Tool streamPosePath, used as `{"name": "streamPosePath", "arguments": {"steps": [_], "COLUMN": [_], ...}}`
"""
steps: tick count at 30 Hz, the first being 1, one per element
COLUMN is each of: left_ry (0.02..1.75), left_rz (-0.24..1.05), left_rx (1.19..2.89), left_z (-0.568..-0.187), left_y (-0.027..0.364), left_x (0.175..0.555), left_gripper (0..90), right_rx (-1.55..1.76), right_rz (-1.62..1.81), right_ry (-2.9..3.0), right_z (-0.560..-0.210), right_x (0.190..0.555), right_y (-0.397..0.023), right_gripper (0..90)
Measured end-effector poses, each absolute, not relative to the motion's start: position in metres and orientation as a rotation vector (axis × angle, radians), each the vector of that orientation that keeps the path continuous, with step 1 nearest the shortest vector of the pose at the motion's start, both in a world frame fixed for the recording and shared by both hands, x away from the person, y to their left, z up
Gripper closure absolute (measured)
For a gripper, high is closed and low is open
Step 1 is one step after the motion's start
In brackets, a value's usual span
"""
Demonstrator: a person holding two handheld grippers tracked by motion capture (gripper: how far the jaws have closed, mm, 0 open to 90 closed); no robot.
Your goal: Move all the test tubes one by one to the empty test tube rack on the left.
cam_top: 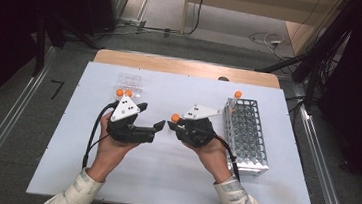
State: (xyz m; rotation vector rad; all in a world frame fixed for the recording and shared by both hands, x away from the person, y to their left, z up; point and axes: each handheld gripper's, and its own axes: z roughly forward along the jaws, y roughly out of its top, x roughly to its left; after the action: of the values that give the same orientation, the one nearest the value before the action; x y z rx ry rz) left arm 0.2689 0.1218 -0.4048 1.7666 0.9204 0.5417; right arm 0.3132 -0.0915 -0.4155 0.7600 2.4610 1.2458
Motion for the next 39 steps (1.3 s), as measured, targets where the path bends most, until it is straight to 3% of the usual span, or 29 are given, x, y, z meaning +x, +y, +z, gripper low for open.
{"name": "streamPosePath", "arguments": {"steps": [15, 22, 36, 39], "left_ry": [0.870, 0.855, 0.852, 0.853], "left_rz": [0.496, 0.477, 0.474, 0.475], "left_rx": [1.787, 1.795, 1.793, 1.789], "left_z": [-0.409, -0.411, -0.410, -0.409], "left_y": [0.117, 0.117, 0.119, 0.121], "left_x": [0.268, 0.268, 0.269, 0.269], "left_gripper": [50.2, 68.0, 70.1, 70.1], "right_rx": [0.689, 0.683, 0.686, 0.671], "right_rz": [1.262, 1.259, 1.272, 1.274], "right_ry": [2.519, 2.530, 2.530, 2.552], "right_z": [-0.419, -0.418, -0.419, -0.419], "right_x": [0.307, 0.305, 0.305, 0.305], "right_y": [-0.064, -0.062, -0.062, -0.061], "right_gripper": [71.7, 71.7, 70.5, 55.5]}}
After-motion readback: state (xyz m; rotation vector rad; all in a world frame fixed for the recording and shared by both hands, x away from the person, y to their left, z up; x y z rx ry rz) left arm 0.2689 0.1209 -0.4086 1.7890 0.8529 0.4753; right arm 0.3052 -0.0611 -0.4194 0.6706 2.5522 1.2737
